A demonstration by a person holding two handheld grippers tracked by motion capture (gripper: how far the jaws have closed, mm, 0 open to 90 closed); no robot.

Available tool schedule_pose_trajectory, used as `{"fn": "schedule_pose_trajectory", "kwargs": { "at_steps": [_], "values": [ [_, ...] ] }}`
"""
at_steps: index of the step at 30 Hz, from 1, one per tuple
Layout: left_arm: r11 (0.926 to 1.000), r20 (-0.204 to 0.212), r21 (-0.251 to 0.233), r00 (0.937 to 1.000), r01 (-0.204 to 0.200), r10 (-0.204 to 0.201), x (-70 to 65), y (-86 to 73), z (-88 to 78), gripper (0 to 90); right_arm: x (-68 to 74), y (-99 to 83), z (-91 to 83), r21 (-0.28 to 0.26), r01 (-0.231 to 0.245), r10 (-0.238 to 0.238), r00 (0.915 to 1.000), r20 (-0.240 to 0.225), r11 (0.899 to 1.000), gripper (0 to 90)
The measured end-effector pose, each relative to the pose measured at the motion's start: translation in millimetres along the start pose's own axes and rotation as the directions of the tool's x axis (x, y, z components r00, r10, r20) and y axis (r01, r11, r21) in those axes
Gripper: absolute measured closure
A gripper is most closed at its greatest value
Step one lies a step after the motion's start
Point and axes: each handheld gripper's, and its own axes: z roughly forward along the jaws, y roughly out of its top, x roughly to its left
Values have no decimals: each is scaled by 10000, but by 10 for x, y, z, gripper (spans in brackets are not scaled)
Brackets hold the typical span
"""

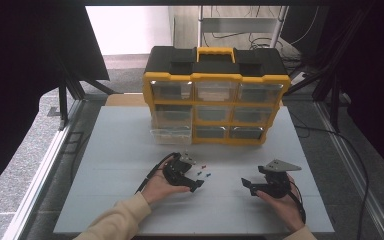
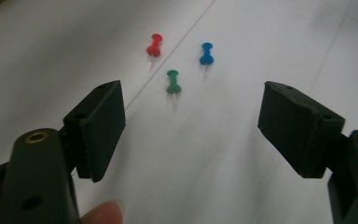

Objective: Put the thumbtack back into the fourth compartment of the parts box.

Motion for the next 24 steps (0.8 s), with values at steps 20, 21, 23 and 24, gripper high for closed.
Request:
{"fn": "schedule_pose_trajectory", "kwargs": {
  "at_steps": [20,21,23,24],
  "values": [
    [9978,-288,211,9975,-633,639,65,76,124,567,4,0,-3,0,71,-71,10000,67,10000,177],
    [9977,-322,211,9974,-637,644,64,76,125,585,5,0,-3,-1,73,-73,9999,72,10000,176],
    [9974,-452,244,9966,-681,692,51,79,125,625,6,0,-3,5,80,-80,9999,76,10000,176],
    [9974,-475,252,9965,-677,688,45,80,127,641,6,0,-3,7,78,-78,9999,78,10000,176]
  ]
}}
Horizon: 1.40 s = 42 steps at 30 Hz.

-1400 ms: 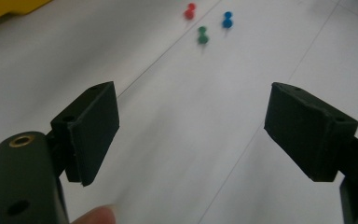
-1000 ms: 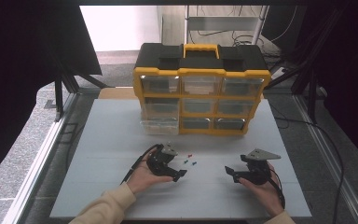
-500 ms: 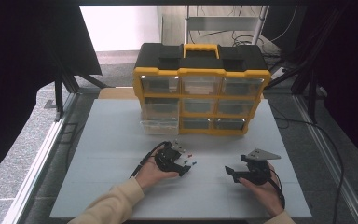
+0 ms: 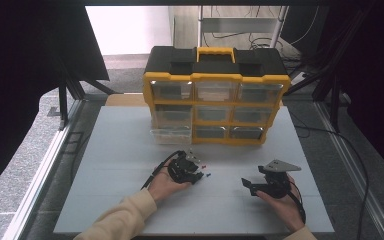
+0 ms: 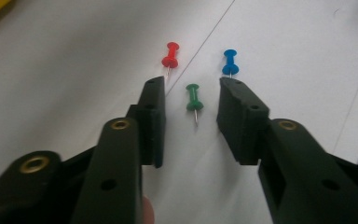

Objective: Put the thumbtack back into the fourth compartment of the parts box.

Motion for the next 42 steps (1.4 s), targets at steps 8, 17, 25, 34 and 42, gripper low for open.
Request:
{"fn": "schedule_pose_trajectory", "kwargs": {
  "at_steps": [8,17,25,34,42],
  "values": [
    [9997,-118,28,9996,-250,250,-57,17,14,732,-3,-1,2,27,-27,27,10000,-5,10000,176],
    [9997,-111,132,9997,-220,221,-61,38,19,830,-4,-2,3,81,-79,79,9999,76,9999,178],
    [10000,219,45,9998,41,-42,-25,11,-11,835,-9,-2,-5,64,-71,70,9999,131,10000,180],
    [9975,603,-593,9976,376,-340,-59,-131,-301,836,-17,-5,-13,12,-115,115,9999,69,9999,180],
    [9819,823,-1762,9950,700,-562,-106,-227,-683,837,-12,0,-5,47,-108,107,9999,123,9999,180]
  ]
}}
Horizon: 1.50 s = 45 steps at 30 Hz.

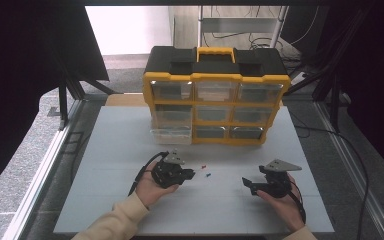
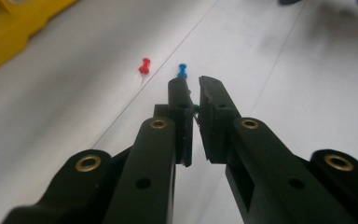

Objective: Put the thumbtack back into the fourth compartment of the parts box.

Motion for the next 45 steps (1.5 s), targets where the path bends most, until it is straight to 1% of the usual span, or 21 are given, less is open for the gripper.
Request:
{"fn": "schedule_pose_trajectory", "kwargs": {
  "at_steps": [1,3,5,6,9,13,18,19,21,23,26,27,31,32,33,34,36,37,38,39,45],
  "values": [
    [9999,-34,-126,10000,-43,43,-3,-8,-43,836,1,0,0,-6,6,-6,10000,-5,10000,180],
    [9995,14,-322,10000,17,-17,-4,-26,-117,836,2,0,1,-1,13,-13,10000,1,10000,180],
    [9993,41,-372,10000,-30,31,4,-34,-153,836,1,0,8,0,24,-24,10000,-4,10000,180],
    [9984,36,-570,10000,-15,17,17,-45,-222,837,2,0,11,14,19,-19,10000,-9,10000,180],
    [9953,93,-970,10000,-10,19,31,-39,-341,836,2,0,16,32,16,-16,10000,-6,10000,180],
    [9889,242,-1487,9997,9,27,21,17,-525,837,-1,-1,18,34,15,-15,10000,21,10000,180],
    [9749,249,-2227,9997,23,34,6,146,-773,836,1,0,18,46,16,-16,10000,36,10000,180],
    [9714,199,-2376,9998,3,46,7,178,-824,836,1,0,19,43,26,-26,10000,36,10000,180],
    [9605,267,-2782,9996,65,10,14,244,-923,836,0,0,21,47,31,-31,10000,49,10000,180],
    [9519,135,-3063,9999,-48,94,17,304,-1014,836,-1,0,21,49,1,-2,10000,63,10000,180],
    [9418,58,-3362,9999,-80,106,36,376,-1115,836,-2,0,19,74,-7,6,10000,94,10000,180],
    [9402,44,-3406,9999,-100,122,53,400,-1143,836,-2,0,21,76,-13,13,10000,96,10000,180],
    [9325,-37,-3612,10000,64,-83,169,526,-1207,836,-4,-1,30,113,-2,1,10000,75,9999,180],
    [9325,-37,-3612,10000,64,-83,169,526,-1207,836,-4,-1,30,113,-2,1,10000,75,9999,180],
    [9304,-115,-3664,9998,122,-176,208,561,-1209,836,-5,-1,32,123,9,-10,10000,83,9999,180],
    [9291,-214,-3690,9991,254,-359,305,627,-1201,836,-5,-1,32,124,10,-11,10000,84,9999,180],
    [9310,-427,-3638,9978,318,-507,396,687,-1176,836,-6,0,31,121,4,-5,10000,85,9999,180],
    [9309,-472,-3633,9972,378,-589,437,712,-1159,836,-7,-1,31,120,1,-2,10000,86,9999,181],
    [9309,-472,-3633,9972,378,-589,437,712,-1159,836,-7,-1,30,116,-15,15,10000,72,9999,180],
    [9313,-459,-3607,9964,499,-711,505,753,-1127,836,-8,-1,32,110,-13,12,10000,72,9999,180],
    [9346,-591,-3506,9946,595,-855,591,804,-1063,835,-7,-3,33,125,-16,15,10000,33,9999,180]
  ]
}}
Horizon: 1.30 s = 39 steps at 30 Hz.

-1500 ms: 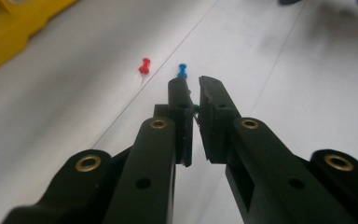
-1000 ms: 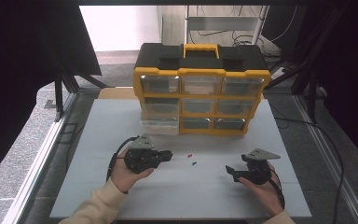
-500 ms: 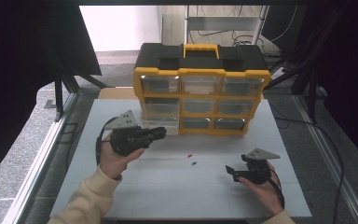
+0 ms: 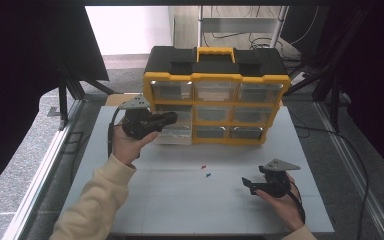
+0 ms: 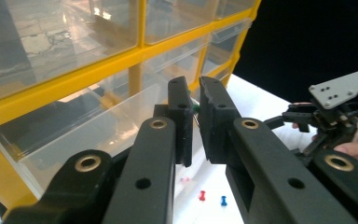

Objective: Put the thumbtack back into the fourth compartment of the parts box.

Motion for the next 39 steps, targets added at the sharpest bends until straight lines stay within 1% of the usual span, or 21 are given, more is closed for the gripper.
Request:
{"fn": "schedule_pose_trajectory", "kwargs": {
  "at_steps": [4,5,7,8,9,10,12,13,15,16,17,21,22,23,26,31,33,34,35,36,39],
  "values": [
    [9999,-238,-30,9996,155,-156,36,-10,37,819,-1,0,2,7,-3,3,10000,1,10000,180],
    [9999,-218,-99,9997,131,-133,36,-10,36,770,0,0,1,4,4,-4,10000,0,10000,180],
    [9999,-206,-119,9997,89,-91,30,-9,34,563,0,0,-1,-5,18,-18,10000,13,10000,180],
    [9998,-247,-217,9997,18,-23,13,-13,9,496,1,0,-4,-12,-12,12,10000,18,10000,180],
    [9994,-195,-338,9998,8,-15,6,-18,-10,451,1,0,-4,-9,-22,22,10000,23,10000,180],
    [9990,-76,-449,9999,84,-88,-1,-22,-27,406,0,0,-4,-5,-24,24,10000,29,10000,180],
    [9988,-27,-466,9999,137,-138,-8,-26,-53,307,0,0,-2,-4,-19,19,10000,26,10000,179],
    [9990,-31,-429,9999,153,-155,-11,-30,-61,276,0,-1,0,7,5,-5,10000,22,10000,179],
    [9990,137,-393,9997,229,-224,-16,-42,-76,262,3,0,0,17,12,-12,10000,24,10000,179],
    [9990,137,-393,9997,229,-224,-16,-42,-76,257,4,0,-1,13,19,-19,10000,30,10000,179],
    [9990,256,-403,9995,190,-180,-46,-56,-95,254,5,0,-3,15,15,-15,10000,51,10000,179],
    [9989,619,-449,9979,-161,189,-160,-88,-136,252,1,-1,-3,30,-13,12,10000,61,10000,179],
    [9989,619,-449,9979,-161,189,-160,-88,-136,252,1,-1,0,35,-8,8,10000,60,10000,179],
    [9985,783,-458,9963,-313,348,-226,-107,-156,252,1,-1,0,44,3,-3,10000,64,10000,179],
    [9984,1088,-406,9931,-392,434,-317,-153,-169,253,4,-1,-2,32,-2,1,10000,59,10000,179],
    [9977,1380,-119,9881,-669,679,-470,-294,-160,252,6,-1,-1,29,23,-23,10000,70,10000,178],
    [9966,1398,57,9869,-827,811,-527,-352,-148,253,6,-1,0,33,16,-17,10000,67,10000,178],
    [9966,1398,57,9869,-827,811,-527,-352,-148,253,6,-1,0,33,16,-17,10000,67,10000,178],
    [9957,1436,239,9859,-900,856,-569,-415,-120,253,6,0,2,36,-2,2,10000,69,10000,179],
    [9945,1436,380,9854,-981,917,-583,-446,-103,253,7,-1,3,39,1,-2,10000,74,10000,179],
    [9930,1424,583,9854,-1028,937,-606,-509,-62,253,9,-1,3,37,5,-5,10000,74,10000,179]
  ]
}}
